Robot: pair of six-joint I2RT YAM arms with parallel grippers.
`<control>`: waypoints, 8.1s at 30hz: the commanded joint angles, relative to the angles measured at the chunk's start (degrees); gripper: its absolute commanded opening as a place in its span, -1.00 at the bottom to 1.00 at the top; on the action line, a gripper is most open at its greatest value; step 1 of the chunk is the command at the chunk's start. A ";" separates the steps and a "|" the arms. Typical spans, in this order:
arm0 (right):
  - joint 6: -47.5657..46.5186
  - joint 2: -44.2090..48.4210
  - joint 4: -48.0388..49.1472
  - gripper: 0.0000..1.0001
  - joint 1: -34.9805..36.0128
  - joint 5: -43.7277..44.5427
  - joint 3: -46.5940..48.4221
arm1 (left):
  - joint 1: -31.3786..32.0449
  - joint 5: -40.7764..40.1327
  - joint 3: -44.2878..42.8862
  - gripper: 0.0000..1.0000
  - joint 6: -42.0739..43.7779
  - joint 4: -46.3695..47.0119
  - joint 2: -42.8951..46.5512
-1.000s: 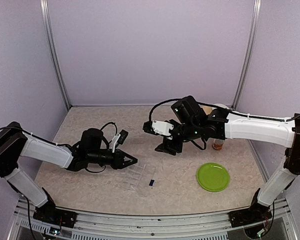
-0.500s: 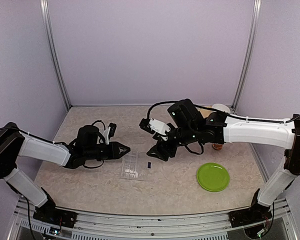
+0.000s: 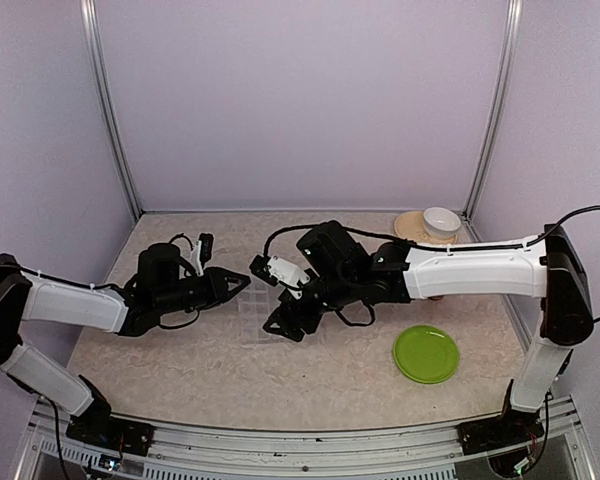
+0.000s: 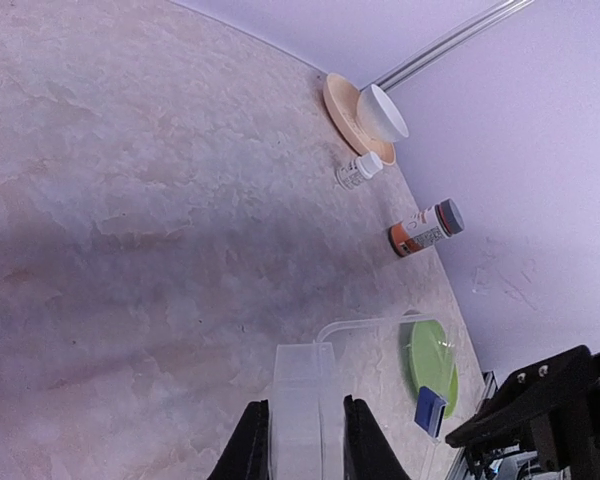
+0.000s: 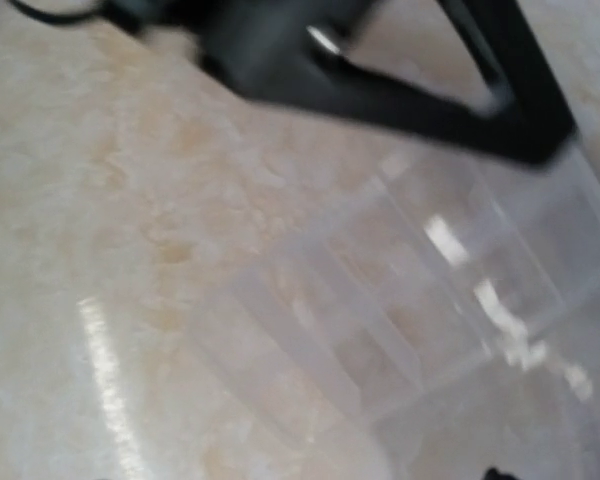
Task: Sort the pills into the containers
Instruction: Adjust the lid of the pill container on the pill container, then pass from the left arm to the right, then place the pill container at the center of the board.
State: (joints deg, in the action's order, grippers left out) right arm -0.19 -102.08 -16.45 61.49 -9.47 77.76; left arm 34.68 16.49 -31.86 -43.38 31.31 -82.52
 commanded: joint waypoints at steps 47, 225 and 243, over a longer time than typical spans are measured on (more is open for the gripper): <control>13.62 0.40 -0.93 0.43 0.07 10.13 10.47 | -4.09 -5.11 9.62 -0.70 -4.30 4.40 14.91; -31.78 -17.07 -10.12 0.54 -8.53 26.73 18.87 | 1.46 -19.29 12.87 0.96 0.87 -2.66 29.44; -1.84 8.09 -2.07 1.00 -19.74 24.06 -2.48 | 3.37 -18.34 12.49 0.98 2.82 -0.51 26.84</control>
State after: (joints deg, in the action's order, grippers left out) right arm -12.36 -99.02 -20.93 44.69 16.16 80.47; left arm 37.41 -2.59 -19.20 -42.33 28.88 -55.18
